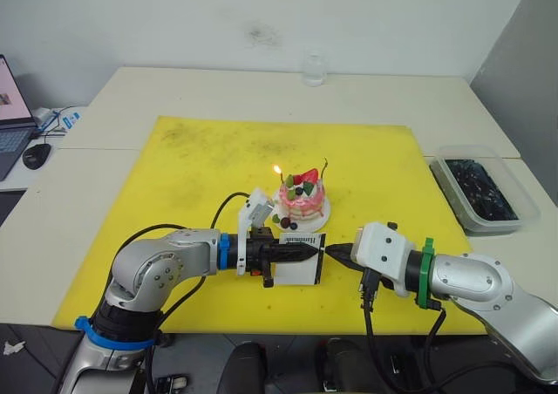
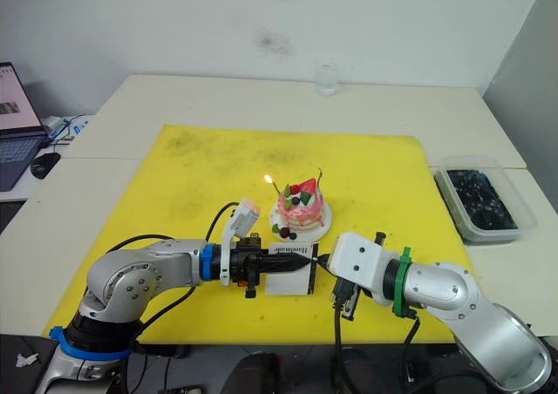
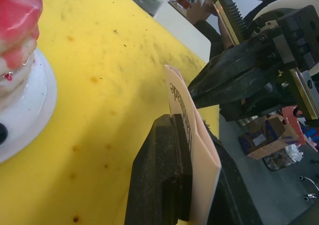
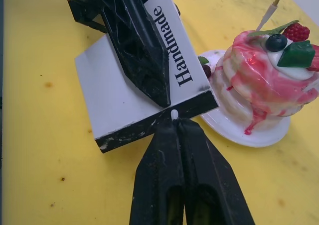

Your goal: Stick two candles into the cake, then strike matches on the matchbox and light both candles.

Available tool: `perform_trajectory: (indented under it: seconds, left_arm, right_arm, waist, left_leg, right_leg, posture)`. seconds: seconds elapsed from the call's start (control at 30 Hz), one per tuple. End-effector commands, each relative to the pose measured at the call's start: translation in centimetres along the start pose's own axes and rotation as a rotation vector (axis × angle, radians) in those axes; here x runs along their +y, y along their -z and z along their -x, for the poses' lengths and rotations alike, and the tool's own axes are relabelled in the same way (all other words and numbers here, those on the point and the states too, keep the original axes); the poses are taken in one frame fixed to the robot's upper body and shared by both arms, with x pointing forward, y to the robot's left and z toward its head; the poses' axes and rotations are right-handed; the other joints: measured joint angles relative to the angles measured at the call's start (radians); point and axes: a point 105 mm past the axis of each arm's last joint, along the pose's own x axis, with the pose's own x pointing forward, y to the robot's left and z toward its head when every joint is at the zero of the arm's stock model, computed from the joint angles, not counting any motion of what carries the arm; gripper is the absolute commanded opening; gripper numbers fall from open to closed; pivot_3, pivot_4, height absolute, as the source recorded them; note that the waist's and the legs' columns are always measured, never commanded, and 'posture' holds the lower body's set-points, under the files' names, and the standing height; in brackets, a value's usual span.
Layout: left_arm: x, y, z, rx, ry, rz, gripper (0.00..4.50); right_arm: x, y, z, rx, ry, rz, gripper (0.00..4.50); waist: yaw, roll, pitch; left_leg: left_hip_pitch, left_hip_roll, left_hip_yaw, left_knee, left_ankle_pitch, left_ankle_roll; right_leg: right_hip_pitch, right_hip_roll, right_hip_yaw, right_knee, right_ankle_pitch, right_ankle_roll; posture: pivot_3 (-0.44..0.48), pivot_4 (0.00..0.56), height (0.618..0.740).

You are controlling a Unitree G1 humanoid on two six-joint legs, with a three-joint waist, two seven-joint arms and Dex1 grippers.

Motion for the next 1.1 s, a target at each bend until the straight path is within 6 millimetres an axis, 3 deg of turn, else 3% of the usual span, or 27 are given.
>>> perform_trajectory:
  seconds: [0.03,0.3,0.43,0.5,0.6,0.73,0.87,1.1]
  left_arm:
    - [-1.0,-0.5,-0.2,-0.013,0.048,-0.031,0.00]
    - [-1.6,-0.3,-0.5,-0.004,0.075,-0.052,0.00]
    - [-2.2,0.1,-0.7,0.019,0.096,-0.074,0.00]
    - [-2.4,0.4,-0.6,0.035,0.105,-0.081,0.00]
    - [-2.8,0.8,0.1,0.045,0.101,-0.076,0.00]
    - [-2.9,1.2,1.6,0.051,0.067,-0.061,0.00]
    - [-2.7,1.3,2.1,0.050,0.043,-0.049,0.00]
    - [-2.5,1.3,2.0,0.050,0.038,-0.045,0.00]
  right_arm:
    - [-0.3,-0.1,0.0,0.001,0.033,0.020,0.03]
    - [-0.6,0.0,-0.4,0.006,0.057,-0.001,0.03]
    - [-2.1,-0.5,-0.5,-0.016,0.146,-0.039,0.03]
    - [-3.9,-1.2,0.1,-0.043,0.241,-0.045,0.03]
    - [-7.0,-1.8,2.7,-0.055,0.415,-0.039,0.03]
    - [-7.8,-2.0,4.6,-0.044,0.471,-0.046,0.03]
    - [-7.5,-3.1,4.0,-0.087,0.449,-0.040,0.03]
    - [-8.4,-4.3,1.2,-0.114,0.404,0.063,0.03]
  waist:
    - [0.000,0.000,0.000]
    - [0.000,0.000,0.000]
    - [0.000,0.000,0.000]
    - [-0.001,0.000,0.000]
    - [0.000,0.000,0.000]
    - [0.000,0.000,0.000]
    - [-0.001,0.000,0.000]
    - [-0.003,0.000,0.000]
  left_leg:
    - [0.000,0.000,0.000,0.000,0.000,0.000]
    - [0.000,0.000,0.000,0.000,0.000,0.000]
    - [0.000,0.000,0.000,0.000,0.000,0.000]
    - [0.000,0.000,0.000,0.000,0.000,0.000]
    - [0.000,0.000,0.001,0.000,0.000,0.000]
    - [-0.001,0.000,0.001,-0.001,0.000,0.000]
    - [0.000,0.001,-0.001,-0.001,0.000,0.000]
    - [0.001,0.000,0.001,-0.001,0.000,0.000]
  right_leg:
    - [0.000,0.000,0.000,0.000,0.000,0.000]
    - [0.000,0.000,0.000,0.000,0.000,0.000]
    - [0.000,0.000,0.000,0.000,0.000,0.000]
    - [0.000,0.000,0.000,0.000,0.000,0.000]
    - [0.000,0.000,0.000,0.000,0.000,0.000]
    - [0.000,-0.002,0.000,-0.001,0.000,0.000]
    - [-0.001,0.000,-0.001,0.000,-0.001,-0.001]
    - [0.000,0.000,0.000,0.000,0.000,-0.001]
  posture:
    - [0.000,0.150,0.740]
    - [0.000,0.150,0.740]
    - [0.000,0.150,0.740]
    - [0.000,0.150,0.740]
    - [0.000,0.150,0.740]
    - [0.000,0.150,0.740]
    - [0.000,0.150,0.740]
    - [0.000,0.150,0.740]
